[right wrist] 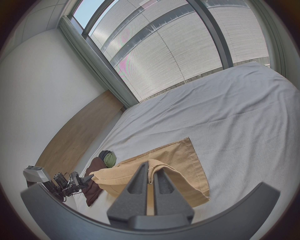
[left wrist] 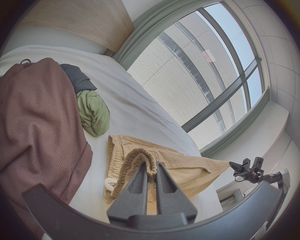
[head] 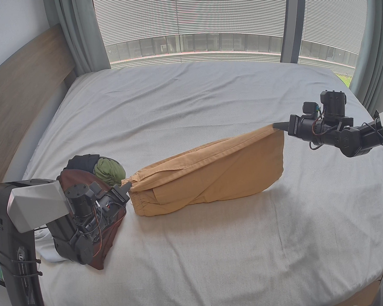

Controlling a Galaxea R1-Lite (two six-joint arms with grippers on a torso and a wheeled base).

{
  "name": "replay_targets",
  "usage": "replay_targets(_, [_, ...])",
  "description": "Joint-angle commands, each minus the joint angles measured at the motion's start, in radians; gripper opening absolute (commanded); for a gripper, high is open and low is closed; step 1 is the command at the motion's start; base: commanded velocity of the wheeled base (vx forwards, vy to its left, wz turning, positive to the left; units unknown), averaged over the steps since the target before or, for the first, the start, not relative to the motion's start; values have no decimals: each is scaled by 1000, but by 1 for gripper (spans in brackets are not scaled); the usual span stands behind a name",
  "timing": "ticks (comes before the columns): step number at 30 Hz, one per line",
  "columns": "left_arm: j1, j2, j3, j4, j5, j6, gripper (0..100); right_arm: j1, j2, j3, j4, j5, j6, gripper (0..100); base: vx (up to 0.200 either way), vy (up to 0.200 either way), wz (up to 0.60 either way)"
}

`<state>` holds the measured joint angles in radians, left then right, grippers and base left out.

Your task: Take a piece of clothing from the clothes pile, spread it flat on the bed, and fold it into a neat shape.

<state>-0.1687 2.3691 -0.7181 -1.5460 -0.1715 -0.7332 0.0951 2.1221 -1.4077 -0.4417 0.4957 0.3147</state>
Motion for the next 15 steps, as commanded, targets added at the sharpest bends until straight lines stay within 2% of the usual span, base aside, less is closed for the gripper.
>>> replay_targets(1, [-5, 30, -35, -2, 15, 0, 0, 0, 55, -56, 11, -3, 0, 0, 0, 0, 0])
replay_targets(9, [-6, 33, -66, -2, 32, 0, 0, 0, 111, -119, 12, -8, 0, 0, 0, 0, 0])
replay_targets(11, [-9, 45, -81, -2, 35, 0, 0, 0, 159, -178, 11, -32, 0, 0, 0, 0, 0])
replay_targets(15, [-15, 71, -119, -2, 66, 0, 0, 0, 194, -221, 9, -32, 1, 0, 0, 0, 0])
